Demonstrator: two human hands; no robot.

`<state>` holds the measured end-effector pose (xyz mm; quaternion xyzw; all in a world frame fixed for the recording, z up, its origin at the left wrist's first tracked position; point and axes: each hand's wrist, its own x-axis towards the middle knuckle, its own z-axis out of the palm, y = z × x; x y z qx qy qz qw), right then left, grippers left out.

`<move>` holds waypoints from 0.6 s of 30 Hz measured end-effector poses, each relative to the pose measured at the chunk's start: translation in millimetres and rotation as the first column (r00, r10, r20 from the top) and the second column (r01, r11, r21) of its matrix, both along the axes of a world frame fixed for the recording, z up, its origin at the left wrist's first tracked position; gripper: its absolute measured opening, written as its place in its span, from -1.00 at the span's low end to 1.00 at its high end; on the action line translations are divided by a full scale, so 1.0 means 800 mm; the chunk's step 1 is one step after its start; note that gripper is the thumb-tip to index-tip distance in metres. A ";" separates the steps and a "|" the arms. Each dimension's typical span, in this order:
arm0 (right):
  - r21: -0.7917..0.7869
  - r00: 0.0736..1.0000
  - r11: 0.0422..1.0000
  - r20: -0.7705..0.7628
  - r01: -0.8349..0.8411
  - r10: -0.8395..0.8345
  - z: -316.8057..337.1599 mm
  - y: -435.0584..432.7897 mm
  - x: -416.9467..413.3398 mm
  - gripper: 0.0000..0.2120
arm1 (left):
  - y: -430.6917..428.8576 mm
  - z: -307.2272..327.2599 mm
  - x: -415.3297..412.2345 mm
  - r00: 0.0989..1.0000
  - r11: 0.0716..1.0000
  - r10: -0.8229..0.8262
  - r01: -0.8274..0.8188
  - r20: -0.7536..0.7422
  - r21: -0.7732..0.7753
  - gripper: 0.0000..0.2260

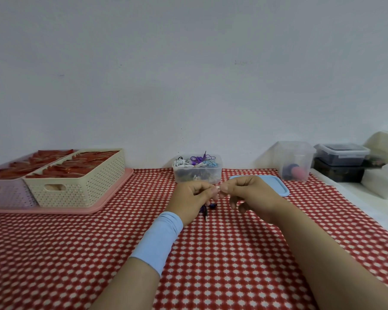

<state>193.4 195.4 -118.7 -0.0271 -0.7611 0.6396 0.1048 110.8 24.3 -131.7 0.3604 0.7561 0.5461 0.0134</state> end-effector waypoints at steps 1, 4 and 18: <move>-0.014 1.000 1.000 0.008 0.003 -0.003 0.000 0.000 0.000 -0.82 | 0.000 0.000 0.000 1.000 1.000 0.002 -0.002 0.001 -0.004 -0.88; -0.062 0.999 0.998 0.035 -0.016 0.019 0.001 0.000 -0.001 -0.84 | 0.001 0.000 0.000 0.999 1.000 0.003 -0.003 0.038 0.022 -0.96; -0.114 0.990 0.991 0.110 -0.071 0.083 -0.001 0.000 -0.004 -0.81 | 0.001 0.002 0.007 0.995 0.992 -0.021 0.009 0.096 0.124 -0.84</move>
